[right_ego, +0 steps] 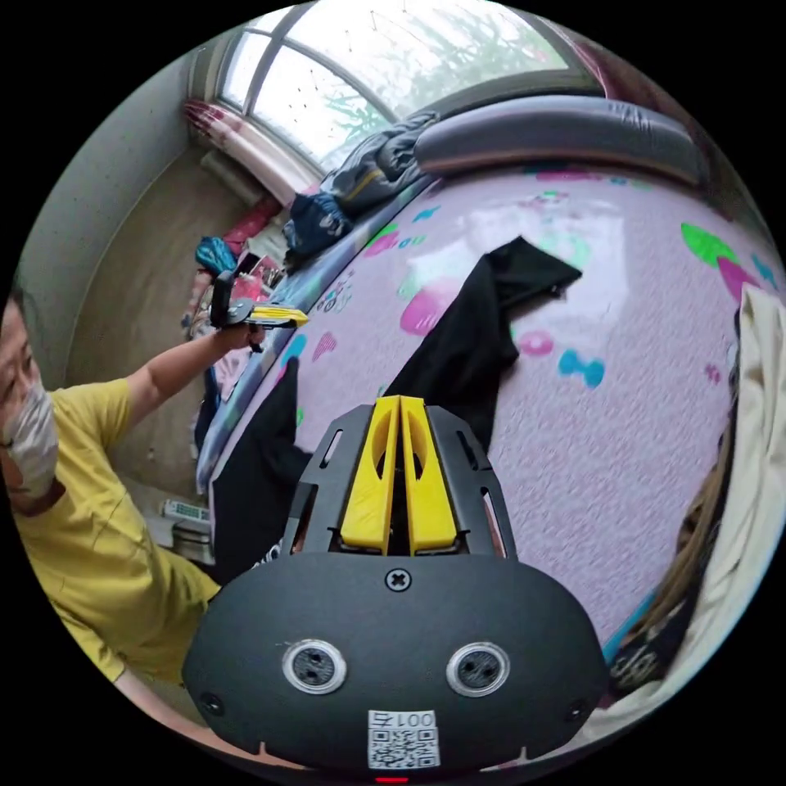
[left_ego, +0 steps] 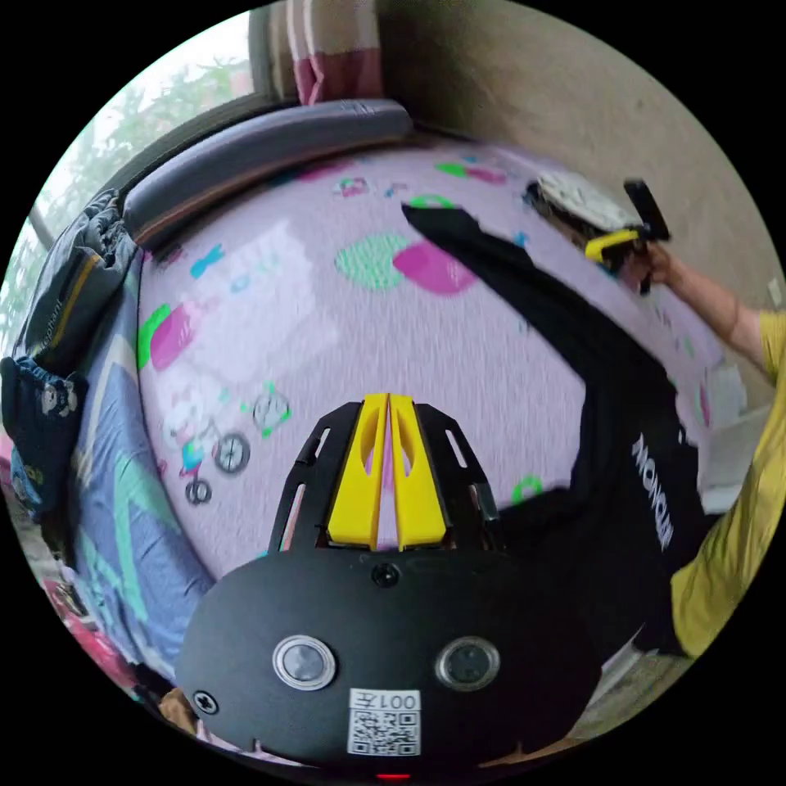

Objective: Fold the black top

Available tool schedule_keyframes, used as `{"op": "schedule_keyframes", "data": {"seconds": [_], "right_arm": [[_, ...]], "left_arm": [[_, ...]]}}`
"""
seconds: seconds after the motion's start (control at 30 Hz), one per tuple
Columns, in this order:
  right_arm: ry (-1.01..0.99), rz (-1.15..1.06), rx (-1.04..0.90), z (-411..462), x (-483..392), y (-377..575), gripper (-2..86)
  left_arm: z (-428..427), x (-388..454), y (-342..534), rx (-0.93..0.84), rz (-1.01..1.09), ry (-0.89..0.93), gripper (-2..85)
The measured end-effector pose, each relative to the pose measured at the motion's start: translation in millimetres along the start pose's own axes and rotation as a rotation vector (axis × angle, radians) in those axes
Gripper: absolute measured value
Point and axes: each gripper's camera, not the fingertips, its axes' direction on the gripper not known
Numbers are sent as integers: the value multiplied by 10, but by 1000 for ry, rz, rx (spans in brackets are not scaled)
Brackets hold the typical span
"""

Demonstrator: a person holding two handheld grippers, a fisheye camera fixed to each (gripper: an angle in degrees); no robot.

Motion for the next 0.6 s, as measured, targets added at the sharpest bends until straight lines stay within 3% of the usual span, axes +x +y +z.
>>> {"op": "schedule_keyframes", "data": {"seconds": [0.17, 0.33, 0.6], "right_arm": [[60, 44, -103, -14, 34, 313, 26], [95, 152, -211, -161, 281, 495, 67], [50, 259, -211, -286, 667, 581, 77]], "left_arm": [[122, 43, 551, -200, 98, -87, 69], [307, -63, 571, -289, 148, -94, 81], [516, -443, 653, -331, 17, 74, 114]]}}
